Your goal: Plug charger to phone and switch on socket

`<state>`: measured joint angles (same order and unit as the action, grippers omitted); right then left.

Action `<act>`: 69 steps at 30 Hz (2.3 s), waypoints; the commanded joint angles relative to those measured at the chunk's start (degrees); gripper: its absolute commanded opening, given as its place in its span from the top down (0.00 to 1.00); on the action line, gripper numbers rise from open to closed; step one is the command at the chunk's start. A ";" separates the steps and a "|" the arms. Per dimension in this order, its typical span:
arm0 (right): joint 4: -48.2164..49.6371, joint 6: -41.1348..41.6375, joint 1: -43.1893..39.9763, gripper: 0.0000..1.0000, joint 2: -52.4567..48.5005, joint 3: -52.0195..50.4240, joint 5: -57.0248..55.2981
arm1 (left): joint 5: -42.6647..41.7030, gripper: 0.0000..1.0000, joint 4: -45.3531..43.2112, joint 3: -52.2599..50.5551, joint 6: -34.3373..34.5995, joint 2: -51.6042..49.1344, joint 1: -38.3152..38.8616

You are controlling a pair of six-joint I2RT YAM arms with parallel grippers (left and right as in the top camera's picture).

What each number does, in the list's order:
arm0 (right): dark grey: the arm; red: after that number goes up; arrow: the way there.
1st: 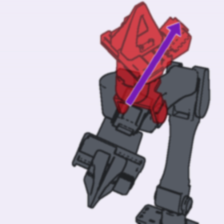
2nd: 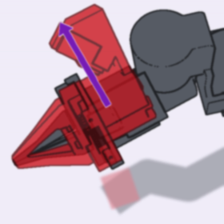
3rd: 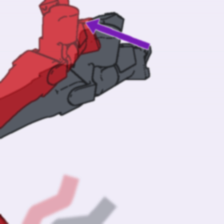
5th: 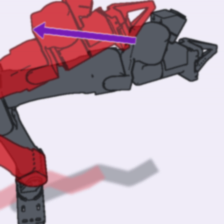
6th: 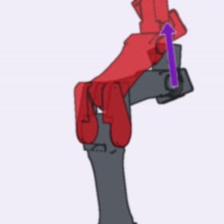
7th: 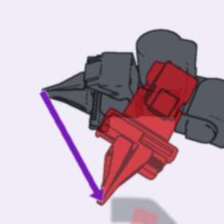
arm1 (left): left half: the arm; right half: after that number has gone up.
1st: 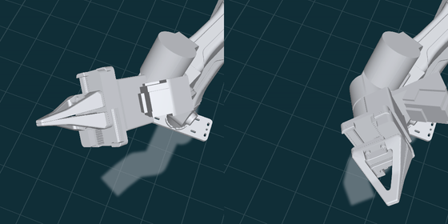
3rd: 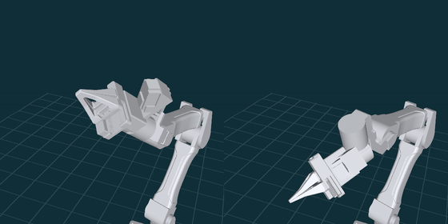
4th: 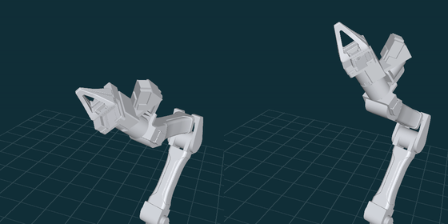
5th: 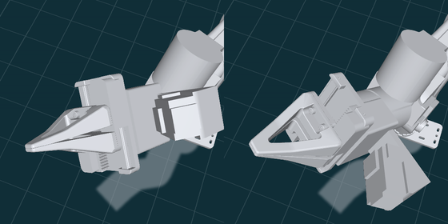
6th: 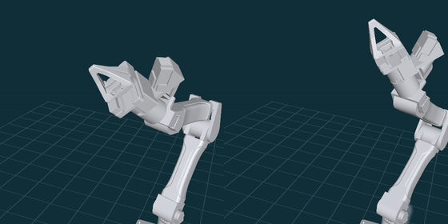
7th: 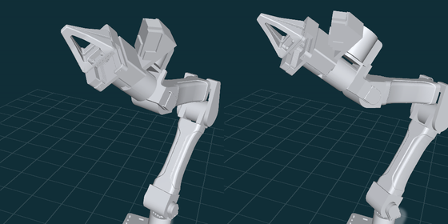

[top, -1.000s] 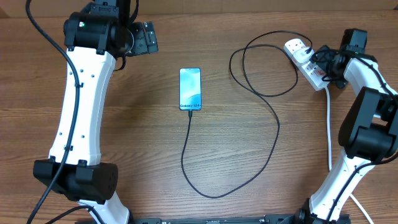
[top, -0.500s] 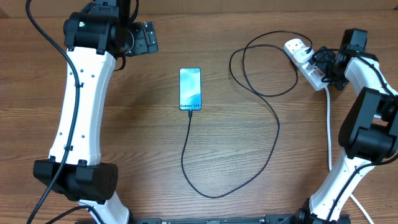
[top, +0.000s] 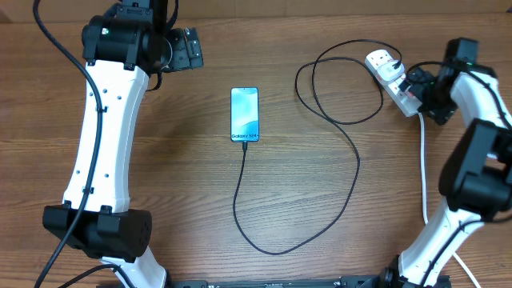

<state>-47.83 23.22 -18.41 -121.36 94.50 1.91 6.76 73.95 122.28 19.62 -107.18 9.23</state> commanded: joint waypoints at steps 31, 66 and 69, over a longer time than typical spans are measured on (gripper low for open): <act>-32.06 2.32 4.11 0.00 67.14 -20.26 5.68 | 1.14 0.00 -0.04 -0.09 1.18 -0.50 -0.24; -26.73 2.05 4.26 0.00 67.32 -30.75 8.66 | 1.14 0.00 -0.04 -0.09 1.18 -0.50 -0.24; -21.35 1.79 4.26 0.00 73.37 -37.16 10.29 | 1.16 0.00 -0.04 -0.09 1.18 -0.50 -0.24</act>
<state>-72.25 25.41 -14.52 -54.04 62.19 10.20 7.16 73.95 122.28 19.62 -107.18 9.23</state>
